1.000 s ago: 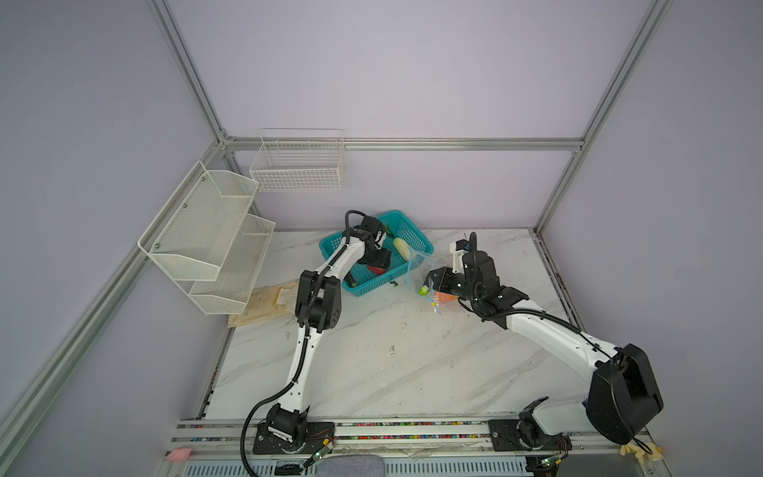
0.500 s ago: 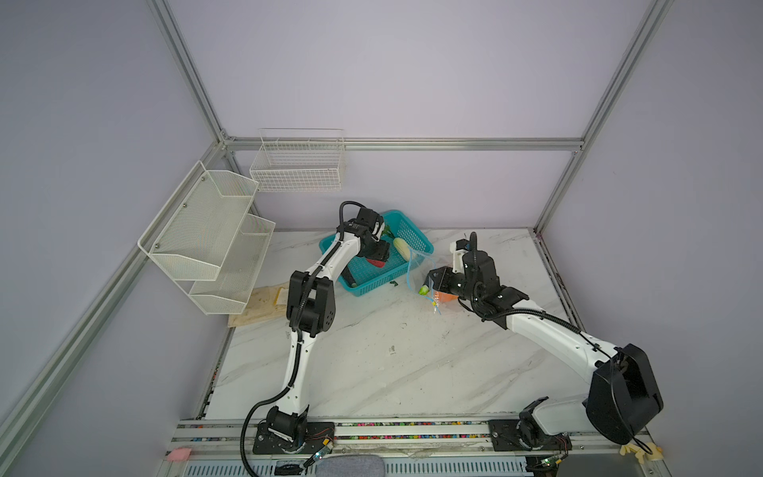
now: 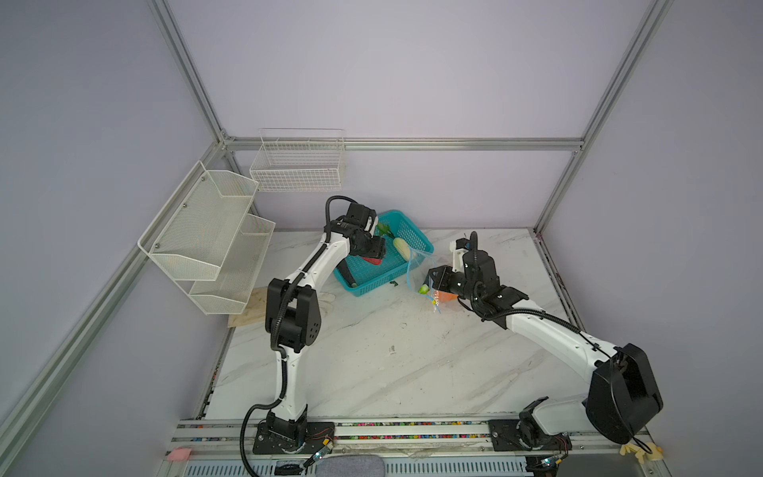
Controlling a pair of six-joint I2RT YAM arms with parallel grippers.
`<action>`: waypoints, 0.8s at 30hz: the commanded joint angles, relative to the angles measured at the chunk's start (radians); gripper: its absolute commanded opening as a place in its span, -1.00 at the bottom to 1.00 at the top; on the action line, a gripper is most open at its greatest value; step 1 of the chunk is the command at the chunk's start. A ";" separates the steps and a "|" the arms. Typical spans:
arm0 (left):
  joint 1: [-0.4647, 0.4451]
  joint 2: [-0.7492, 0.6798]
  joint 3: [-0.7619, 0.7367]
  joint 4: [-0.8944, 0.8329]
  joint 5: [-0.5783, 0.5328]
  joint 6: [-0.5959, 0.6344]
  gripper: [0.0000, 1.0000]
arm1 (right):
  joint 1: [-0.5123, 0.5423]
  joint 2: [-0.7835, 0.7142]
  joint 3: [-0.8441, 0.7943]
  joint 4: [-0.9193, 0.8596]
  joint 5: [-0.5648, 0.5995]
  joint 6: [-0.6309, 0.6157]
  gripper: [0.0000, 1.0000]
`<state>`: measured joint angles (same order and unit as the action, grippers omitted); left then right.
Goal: Place the food in the zip-top bag and seal the zipper
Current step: 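Lift the red pepper with the left gripper toward the bag mouth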
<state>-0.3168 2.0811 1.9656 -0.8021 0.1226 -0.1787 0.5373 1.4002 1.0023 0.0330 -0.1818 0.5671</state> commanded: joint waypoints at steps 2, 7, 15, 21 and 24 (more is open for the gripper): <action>-0.015 -0.125 -0.114 0.067 0.046 -0.030 0.30 | -0.005 0.003 0.018 0.030 -0.013 0.000 -1.00; -0.031 -0.235 -0.206 0.087 0.070 -0.073 0.30 | -0.005 0.004 0.021 0.030 -0.015 0.000 -1.00; -0.063 -0.376 -0.321 0.146 0.182 -0.136 0.29 | -0.005 0.019 0.028 0.036 -0.018 0.008 -1.00; -0.074 -0.434 -0.385 0.234 0.308 -0.229 0.29 | -0.006 0.023 0.033 0.038 -0.021 0.018 -1.00; -0.087 -0.458 -0.425 0.296 0.351 -0.280 0.27 | -0.005 0.025 0.035 0.038 -0.022 0.022 -1.00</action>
<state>-0.3935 1.6680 1.5974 -0.6144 0.3809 -0.3836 0.5373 1.4216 1.0023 0.0410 -0.2024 0.5747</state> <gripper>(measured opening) 0.696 0.044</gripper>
